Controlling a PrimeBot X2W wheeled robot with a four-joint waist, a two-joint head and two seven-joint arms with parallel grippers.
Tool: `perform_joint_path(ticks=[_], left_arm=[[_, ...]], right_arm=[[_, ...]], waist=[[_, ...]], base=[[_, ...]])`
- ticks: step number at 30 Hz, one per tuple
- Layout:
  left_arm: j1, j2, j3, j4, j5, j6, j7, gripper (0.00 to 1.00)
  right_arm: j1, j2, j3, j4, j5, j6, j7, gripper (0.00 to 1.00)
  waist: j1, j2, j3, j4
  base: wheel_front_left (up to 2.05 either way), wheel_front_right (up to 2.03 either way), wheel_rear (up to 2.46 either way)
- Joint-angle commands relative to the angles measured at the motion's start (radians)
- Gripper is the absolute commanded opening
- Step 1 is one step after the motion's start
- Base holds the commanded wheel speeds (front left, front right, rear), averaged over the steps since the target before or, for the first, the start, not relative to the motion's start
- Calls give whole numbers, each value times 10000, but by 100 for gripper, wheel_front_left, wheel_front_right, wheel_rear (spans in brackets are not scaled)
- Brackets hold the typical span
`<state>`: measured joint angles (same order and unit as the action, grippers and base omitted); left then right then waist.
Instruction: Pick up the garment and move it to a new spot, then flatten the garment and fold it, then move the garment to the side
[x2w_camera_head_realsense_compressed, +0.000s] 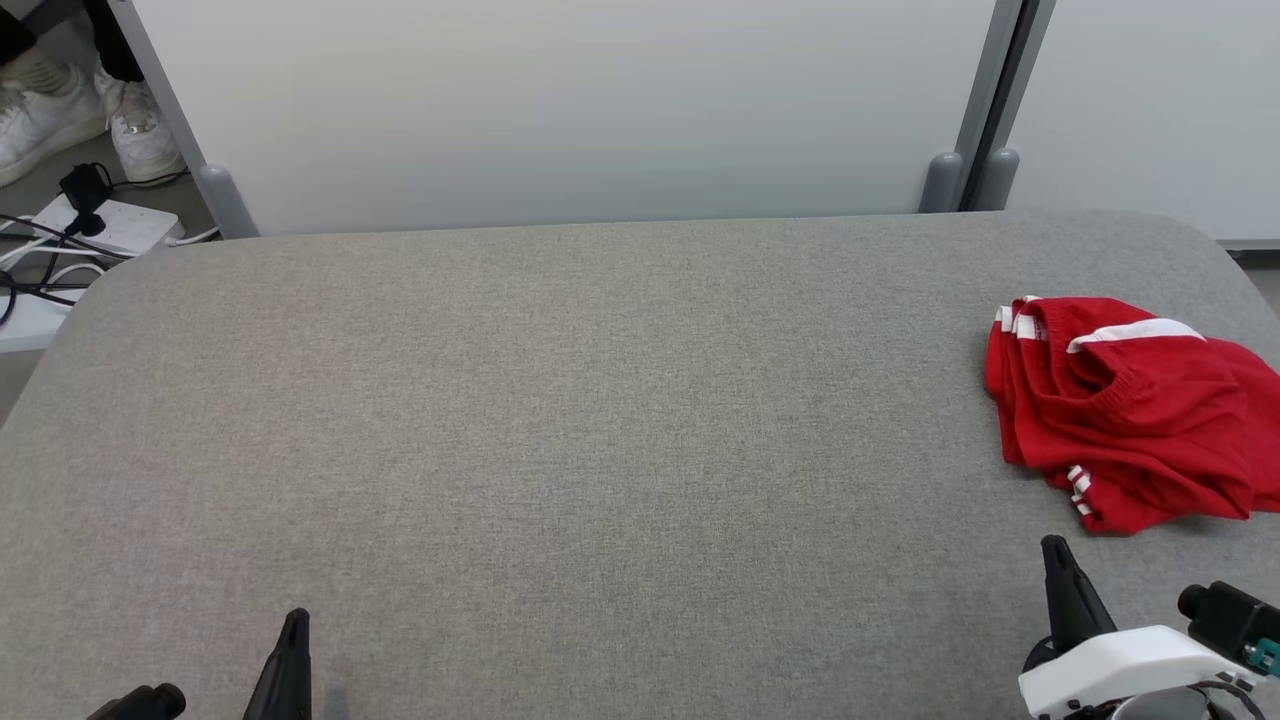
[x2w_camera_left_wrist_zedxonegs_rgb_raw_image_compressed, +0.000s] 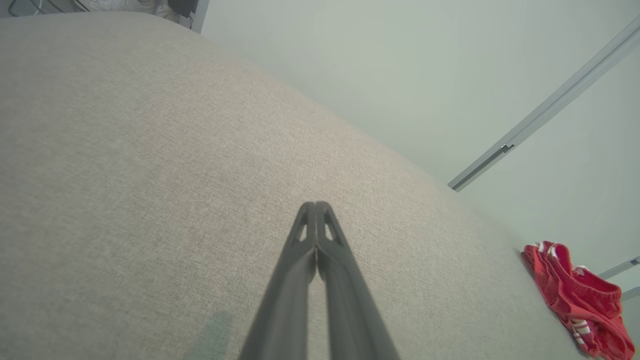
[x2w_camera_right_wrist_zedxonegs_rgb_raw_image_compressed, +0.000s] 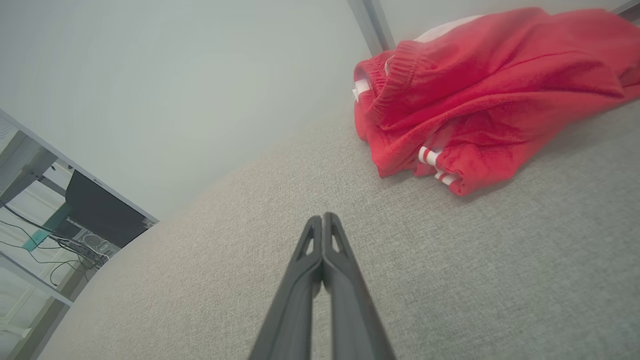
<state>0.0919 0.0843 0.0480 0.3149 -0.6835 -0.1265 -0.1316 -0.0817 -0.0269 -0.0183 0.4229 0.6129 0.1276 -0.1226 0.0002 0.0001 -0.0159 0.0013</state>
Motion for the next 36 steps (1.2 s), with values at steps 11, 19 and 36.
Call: perform_joint_path(ticks=[11,19,36], left_arm=[[-771,55,247,-339,-1372,-18,371,0],[-890,17,288,-373,-2134,-20,573,0],[-1196,-82,392,-462,-4091,-26,1092,0]], right_arm=[[-308,-128,-79,-542,1484,13,335,0],[-303,-138,-163,-662,2305,15,531,0],[-292,-164,-381,-970,4412,19,1033,0]], waist=[[-1,-1,25,-2],[-1,-1,41,-3],[-1,-1,82,-6]], base=[[0,0,0],[0,0,0],[0,0,0]])
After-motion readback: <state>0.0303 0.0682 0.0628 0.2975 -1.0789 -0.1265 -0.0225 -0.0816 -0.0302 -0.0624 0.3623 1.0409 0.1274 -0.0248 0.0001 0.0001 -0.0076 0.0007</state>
